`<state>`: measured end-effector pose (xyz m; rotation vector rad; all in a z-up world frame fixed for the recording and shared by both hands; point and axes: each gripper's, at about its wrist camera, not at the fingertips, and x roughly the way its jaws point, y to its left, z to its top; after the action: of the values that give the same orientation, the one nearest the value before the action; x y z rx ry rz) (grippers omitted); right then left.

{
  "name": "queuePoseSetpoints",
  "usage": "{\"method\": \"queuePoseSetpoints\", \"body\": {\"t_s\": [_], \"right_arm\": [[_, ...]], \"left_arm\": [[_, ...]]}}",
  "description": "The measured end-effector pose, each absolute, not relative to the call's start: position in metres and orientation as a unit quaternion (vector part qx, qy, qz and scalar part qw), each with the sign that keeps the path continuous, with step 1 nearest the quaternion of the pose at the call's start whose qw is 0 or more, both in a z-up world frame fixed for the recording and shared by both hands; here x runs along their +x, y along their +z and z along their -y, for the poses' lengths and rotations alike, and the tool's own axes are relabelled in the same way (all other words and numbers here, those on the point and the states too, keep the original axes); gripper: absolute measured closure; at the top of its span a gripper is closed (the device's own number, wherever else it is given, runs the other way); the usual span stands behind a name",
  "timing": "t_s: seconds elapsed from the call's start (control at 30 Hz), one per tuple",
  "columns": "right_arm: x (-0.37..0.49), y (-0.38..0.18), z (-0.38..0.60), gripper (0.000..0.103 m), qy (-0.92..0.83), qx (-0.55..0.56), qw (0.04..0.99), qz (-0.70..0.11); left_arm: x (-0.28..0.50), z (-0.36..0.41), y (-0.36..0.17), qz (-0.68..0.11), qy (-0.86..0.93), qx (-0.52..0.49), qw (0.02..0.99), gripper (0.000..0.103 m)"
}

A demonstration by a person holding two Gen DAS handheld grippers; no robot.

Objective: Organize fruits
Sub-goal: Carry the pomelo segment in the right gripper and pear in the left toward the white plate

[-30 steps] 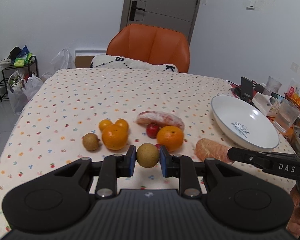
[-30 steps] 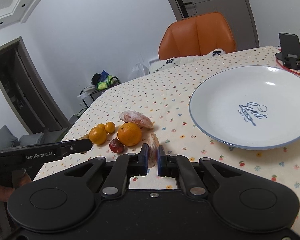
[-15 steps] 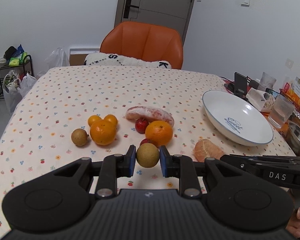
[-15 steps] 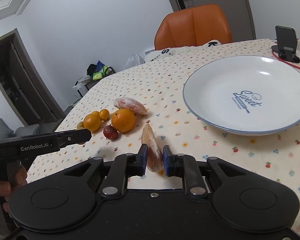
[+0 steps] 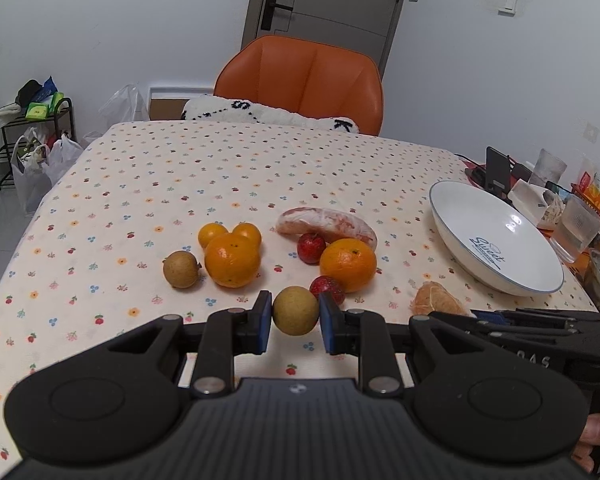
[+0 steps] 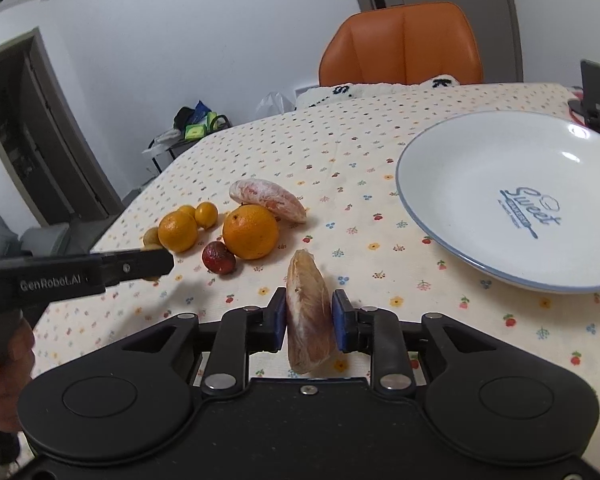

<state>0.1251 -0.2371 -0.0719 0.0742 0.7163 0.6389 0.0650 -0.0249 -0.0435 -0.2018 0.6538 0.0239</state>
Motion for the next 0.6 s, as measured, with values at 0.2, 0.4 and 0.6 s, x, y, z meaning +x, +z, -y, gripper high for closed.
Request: {"method": "queuePoseSetpoints", "body": {"t_s": [0.2,0.4,0.6], "right_arm": [[0.122,-0.065,0.245,0.083,0.306,0.043,0.889,-0.338],[0.115,-0.054,0.265,0.083,0.295,0.056,0.897,-0.323],[0.112,-0.044,0.285,0.083,0.281,0.064,0.906,-0.311]], "left_arm": [[0.067,0.034,-0.038,-0.313,-0.001,-0.096,0.945,0.079],[0.071,0.056,-0.028,-0.303,-0.022,-0.083,0.949,0.079],[0.075,0.078,-0.021,-0.297,-0.038,-0.077,0.951,0.079]]}}
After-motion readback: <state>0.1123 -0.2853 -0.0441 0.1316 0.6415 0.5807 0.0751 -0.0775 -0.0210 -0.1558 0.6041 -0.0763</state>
